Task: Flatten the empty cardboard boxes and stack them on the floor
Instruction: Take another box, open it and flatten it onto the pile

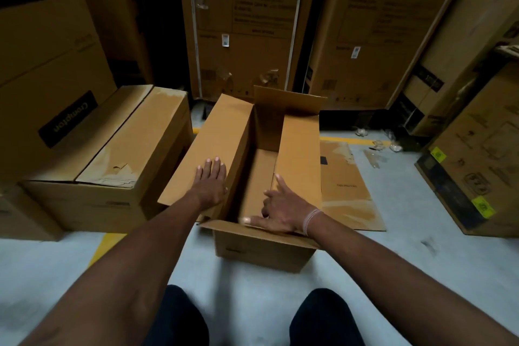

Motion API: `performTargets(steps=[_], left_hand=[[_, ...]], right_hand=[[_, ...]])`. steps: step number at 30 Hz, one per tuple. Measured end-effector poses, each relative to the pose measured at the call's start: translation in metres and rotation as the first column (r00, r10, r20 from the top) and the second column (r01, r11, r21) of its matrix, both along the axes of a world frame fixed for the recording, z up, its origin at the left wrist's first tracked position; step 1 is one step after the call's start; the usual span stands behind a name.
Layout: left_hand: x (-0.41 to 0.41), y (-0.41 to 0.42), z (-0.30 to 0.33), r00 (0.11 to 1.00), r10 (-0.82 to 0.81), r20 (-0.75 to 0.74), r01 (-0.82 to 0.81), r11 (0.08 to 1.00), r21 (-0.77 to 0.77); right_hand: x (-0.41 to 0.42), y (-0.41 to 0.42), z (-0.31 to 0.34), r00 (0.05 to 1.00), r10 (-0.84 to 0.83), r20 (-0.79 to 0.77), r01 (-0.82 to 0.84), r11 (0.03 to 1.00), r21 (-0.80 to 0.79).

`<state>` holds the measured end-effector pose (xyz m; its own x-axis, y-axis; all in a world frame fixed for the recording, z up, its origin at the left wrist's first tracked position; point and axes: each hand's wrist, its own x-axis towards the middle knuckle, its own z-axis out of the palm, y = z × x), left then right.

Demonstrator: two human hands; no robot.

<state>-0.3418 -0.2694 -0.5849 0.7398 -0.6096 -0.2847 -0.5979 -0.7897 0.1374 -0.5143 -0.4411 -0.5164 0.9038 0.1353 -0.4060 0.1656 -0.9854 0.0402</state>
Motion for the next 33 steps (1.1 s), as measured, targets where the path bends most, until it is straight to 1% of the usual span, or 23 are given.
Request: performTargets(steps=[1, 3, 4, 6, 8, 9, 10, 12, 13, 16, 18, 20, 22, 25, 28, 31, 33], left_hand=[[-0.001, -0.001, 0.000, 1.000, 0.004, 0.004, -0.004, 1.000, -0.006], [-0.004, -0.003, 0.000, 1.000, 0.018, 0.001, -0.018, 1.000, -0.008], [-0.005, -0.004, 0.000, 1.000, 0.028, -0.006, -0.028, 1.000, -0.007], [-0.004, -0.005, -0.001, 0.999, 0.045, -0.002, -0.045, 0.999, 0.005], [-0.004, -0.006, -0.001, 0.998, 0.055, -0.008, -0.054, 0.998, 0.019], [-0.004, -0.006, 0.000, 0.998, 0.056, -0.018, -0.055, 0.998, 0.025], [-0.005, -0.007, 0.002, 0.998, 0.051, -0.024, -0.050, 0.998, 0.034], [-0.007, -0.008, 0.006, 0.998, 0.035, -0.048, -0.033, 0.998, 0.045], [-0.006, -0.009, 0.008, 0.998, 0.025, -0.063, -0.023, 0.999, 0.040], [0.000, -0.007, 0.010, 0.994, 0.013, -0.108, -0.013, 1.000, 0.007], [0.004, -0.006, 0.007, 0.991, 0.018, -0.132, -0.020, 1.000, -0.012], [0.005, -0.006, 0.002, 0.989, 0.021, -0.148, -0.026, 0.999, -0.032], [0.006, -0.006, -0.002, 0.984, 0.022, -0.174, -0.032, 0.998, -0.056], [0.009, -0.002, -0.006, 0.967, 0.000, -0.256, -0.031, 0.992, -0.118], [0.008, 0.003, -0.010, 0.929, -0.020, -0.369, -0.068, 0.972, -0.225], [0.005, 0.001, -0.009, 0.909, -0.046, -0.414, -0.073, 0.961, -0.267], [0.006, -0.005, -0.009, 0.933, -0.026, -0.358, -0.050, 0.978, -0.202]], right_hand=[[0.002, -0.002, 0.005, 0.995, 0.060, 0.079, -0.054, 0.995, -0.079], [0.002, -0.005, 0.018, 0.980, 0.152, 0.131, -0.118, 0.965, -0.236], [0.001, -0.004, 0.026, 0.976, 0.167, 0.140, -0.121, 0.950, -0.288], [-0.004, -0.003, 0.044, 0.976, 0.139, 0.170, -0.072, 0.933, -0.352], [-0.008, -0.013, 0.058, 0.986, 0.018, 0.166, 0.054, 0.908, -0.415], [-0.008, -0.022, 0.065, 0.985, -0.098, 0.141, 0.151, 0.884, -0.443], [-0.007, -0.032, 0.069, 0.964, -0.247, 0.102, 0.266, 0.860, -0.435], [-0.004, -0.056, 0.067, 0.853, -0.522, -0.023, 0.479, 0.800, -0.362], [-0.003, -0.069, 0.060, 0.803, -0.592, -0.062, 0.545, 0.773, -0.326], [-0.012, -0.101, 0.031, 0.738, -0.670, -0.081, 0.645, 0.735, -0.206], [-0.019, -0.117, 0.007, 0.662, -0.744, -0.097, 0.735, 0.669, -0.112], [-0.024, -0.128, -0.019, 0.613, -0.777, -0.143, 0.778, 0.626, -0.063], [-0.027, -0.130, -0.039, 0.603, -0.771, -0.206, 0.785, 0.619, -0.017], [-0.032, -0.128, -0.056, 0.594, -0.759, -0.267, 0.803, 0.578, 0.146], [-0.033, -0.133, -0.062, 0.602, -0.737, -0.306, 0.797, 0.533, 0.285], [-0.035, -0.142, -0.065, 0.634, -0.695, -0.339, 0.772, 0.544, 0.329], [-0.032, -0.146, -0.066, 0.623, -0.694, -0.363, 0.783, 0.552, 0.288]])
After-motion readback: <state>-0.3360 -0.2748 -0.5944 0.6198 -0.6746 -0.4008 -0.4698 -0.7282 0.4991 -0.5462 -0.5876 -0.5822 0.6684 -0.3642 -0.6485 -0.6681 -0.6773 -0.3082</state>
